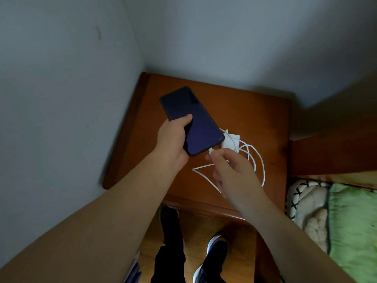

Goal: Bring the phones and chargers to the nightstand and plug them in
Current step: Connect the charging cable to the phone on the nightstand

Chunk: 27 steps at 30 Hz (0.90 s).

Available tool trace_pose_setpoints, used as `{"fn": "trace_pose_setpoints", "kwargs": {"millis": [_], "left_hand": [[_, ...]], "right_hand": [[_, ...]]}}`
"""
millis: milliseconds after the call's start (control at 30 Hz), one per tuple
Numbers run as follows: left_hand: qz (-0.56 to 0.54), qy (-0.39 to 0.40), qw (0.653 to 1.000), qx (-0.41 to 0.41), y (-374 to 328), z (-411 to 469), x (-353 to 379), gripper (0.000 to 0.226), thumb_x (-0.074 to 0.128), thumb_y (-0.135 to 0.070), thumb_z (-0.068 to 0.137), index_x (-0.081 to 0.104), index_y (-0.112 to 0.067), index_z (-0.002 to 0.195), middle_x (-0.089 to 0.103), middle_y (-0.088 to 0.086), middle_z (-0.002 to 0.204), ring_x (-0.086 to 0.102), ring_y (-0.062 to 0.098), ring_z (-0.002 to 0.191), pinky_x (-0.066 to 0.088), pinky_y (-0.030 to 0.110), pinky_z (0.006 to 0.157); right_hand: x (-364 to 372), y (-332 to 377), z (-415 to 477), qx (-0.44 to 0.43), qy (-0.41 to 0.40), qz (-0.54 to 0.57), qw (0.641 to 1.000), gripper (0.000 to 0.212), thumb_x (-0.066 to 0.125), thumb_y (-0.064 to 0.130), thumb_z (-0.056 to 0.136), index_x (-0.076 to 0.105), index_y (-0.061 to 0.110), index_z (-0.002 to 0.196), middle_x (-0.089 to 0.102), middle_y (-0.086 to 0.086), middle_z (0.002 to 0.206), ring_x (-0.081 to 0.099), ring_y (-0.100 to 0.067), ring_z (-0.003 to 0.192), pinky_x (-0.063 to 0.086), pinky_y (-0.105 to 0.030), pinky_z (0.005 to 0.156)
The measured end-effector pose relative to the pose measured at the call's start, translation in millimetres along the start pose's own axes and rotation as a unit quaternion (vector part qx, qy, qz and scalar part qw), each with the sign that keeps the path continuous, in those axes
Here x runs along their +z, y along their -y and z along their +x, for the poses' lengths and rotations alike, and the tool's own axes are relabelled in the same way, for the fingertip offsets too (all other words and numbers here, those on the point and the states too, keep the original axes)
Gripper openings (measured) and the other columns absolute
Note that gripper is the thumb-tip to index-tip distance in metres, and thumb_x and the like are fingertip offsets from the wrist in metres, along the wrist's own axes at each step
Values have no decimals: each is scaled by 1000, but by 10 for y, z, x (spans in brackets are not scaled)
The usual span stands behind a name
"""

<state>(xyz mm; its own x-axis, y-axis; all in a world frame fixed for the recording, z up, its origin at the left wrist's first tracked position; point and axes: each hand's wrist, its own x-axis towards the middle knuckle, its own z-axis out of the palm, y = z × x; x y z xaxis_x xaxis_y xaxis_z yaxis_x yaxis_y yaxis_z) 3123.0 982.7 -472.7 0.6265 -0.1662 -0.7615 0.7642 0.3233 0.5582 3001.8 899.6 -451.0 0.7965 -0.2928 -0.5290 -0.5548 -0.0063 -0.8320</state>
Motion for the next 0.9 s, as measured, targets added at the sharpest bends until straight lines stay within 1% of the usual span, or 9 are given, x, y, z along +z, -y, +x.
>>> {"fn": "trace_pose_setpoints", "kwargs": {"millis": [67,300,400,533,600,667,733,800,900], "left_hand": [[-3,14,1000,-1,1,-2,3,29,65,-17,88,60,-13,117,72,11,106,72,24,86,59,30,57],[-8,37,999,7,-25,-6,15,31,62,-14,91,59,-11,121,70,13,112,71,25,90,59,30,58],[3,45,999,19,-37,-14,-10,23,62,-15,91,60,-17,114,72,9,103,73,21,81,59,31,58],[17,53,998,9,-72,25,-87,29,63,-15,90,60,-18,118,72,9,106,73,23,84,60,33,61],[37,47,998,2,-91,77,-158,27,63,-15,90,61,-20,116,73,8,103,74,23,84,60,34,62],[77,34,996,-5,-100,145,-251,23,63,-15,90,62,-22,112,72,8,103,73,24,86,59,34,62],[123,19,992,-14,-94,223,-351,18,63,-14,90,63,-22,106,71,8,100,72,23,84,58,33,59],[175,13,984,-25,-73,300,-438,17,63,-13,91,62,-21,106,70,9,101,70,25,87,58,35,62],[278,12,960,-6,-4,424,-513,26,61,-12,92,59,-18,117,68,10,105,68,26,90,56,37,68]], "right_hand": [[15,13,32,-11,-15,-4,1000,21,49,34,97,67,28,88,49,15,48,44,-1,41,33,-19,46],[42,97,48,32,-33,96,994,21,54,21,96,70,17,82,59,4,52,43,-4,36,33,-17,34],[73,124,62,46,-36,105,993,21,55,21,96,71,15,83,68,3,59,49,-7,37,40,-18,37],[103,123,87,80,-12,104,991,21,57,30,95,71,20,83,75,1,72,66,-12,52,52,-19,47],[33,73,125,86,-21,51,995,23,57,37,93,71,25,81,76,2,78,72,-13,67,57,-25,57],[-134,26,195,73,-69,-1,995,18,58,34,93,71,25,83,76,1,80,71,-11,70,57,-30,65],[-371,3,283,54,-125,-39,990,13,60,28,92,70,25,85,74,6,76,68,-3,63,55,-25,62],[-612,-17,416,23,-176,-112,978,11,60,30,92,69,26,88,71,8,73,66,1,62,46,-19,56],[-831,-102,740,-16,-223,-196,955,13,58,28,93,68,20,93,67,7,81,64,-8,75,41,-20,58]]}}
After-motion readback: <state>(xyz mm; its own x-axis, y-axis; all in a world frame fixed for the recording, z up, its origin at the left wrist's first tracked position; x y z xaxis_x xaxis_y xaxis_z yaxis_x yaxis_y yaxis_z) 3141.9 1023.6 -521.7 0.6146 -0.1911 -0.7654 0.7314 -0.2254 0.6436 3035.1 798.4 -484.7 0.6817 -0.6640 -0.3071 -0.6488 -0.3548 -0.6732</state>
